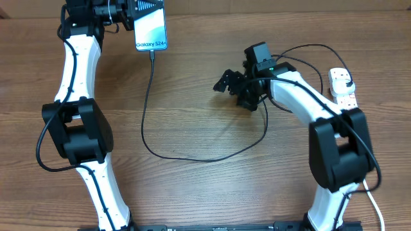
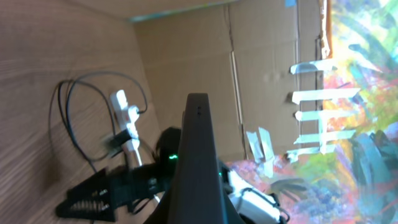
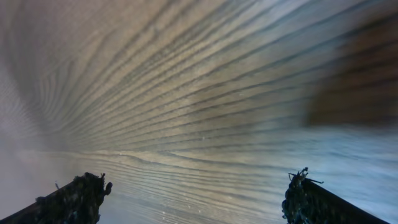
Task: Plug charger to phone and switch on socket
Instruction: 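Lower the phone with the left gripper onto the table, cable attached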
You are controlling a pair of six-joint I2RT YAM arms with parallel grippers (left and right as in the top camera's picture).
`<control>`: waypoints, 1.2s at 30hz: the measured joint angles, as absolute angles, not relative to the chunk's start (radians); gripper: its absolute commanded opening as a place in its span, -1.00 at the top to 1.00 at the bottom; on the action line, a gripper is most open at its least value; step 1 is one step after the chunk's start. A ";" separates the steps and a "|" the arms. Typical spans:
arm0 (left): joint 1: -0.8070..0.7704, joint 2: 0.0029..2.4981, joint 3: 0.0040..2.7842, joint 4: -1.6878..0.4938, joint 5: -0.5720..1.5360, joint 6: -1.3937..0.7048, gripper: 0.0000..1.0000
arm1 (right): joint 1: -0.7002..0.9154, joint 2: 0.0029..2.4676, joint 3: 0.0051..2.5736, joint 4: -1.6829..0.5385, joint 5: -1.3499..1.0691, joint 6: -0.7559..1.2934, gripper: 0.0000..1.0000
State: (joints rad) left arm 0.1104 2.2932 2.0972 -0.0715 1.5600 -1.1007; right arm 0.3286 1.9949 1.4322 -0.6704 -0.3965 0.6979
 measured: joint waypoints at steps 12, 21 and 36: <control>0.031 2.293 2.101 -0.783 1.395 -0.562 0.92 | 0.329 1.820 1.433 -0.812 -0.199 0.639 -0.89; -0.097 2.293 2.101 -1.148 0.962 -0.281 0.91 | 0.329 1.821 1.433 -0.831 -0.175 0.628 -0.89; -0.271 2.293 2.101 -1.179 0.678 -0.239 0.91 | 0.281 1.821 1.433 -0.905 -0.178 0.625 -0.88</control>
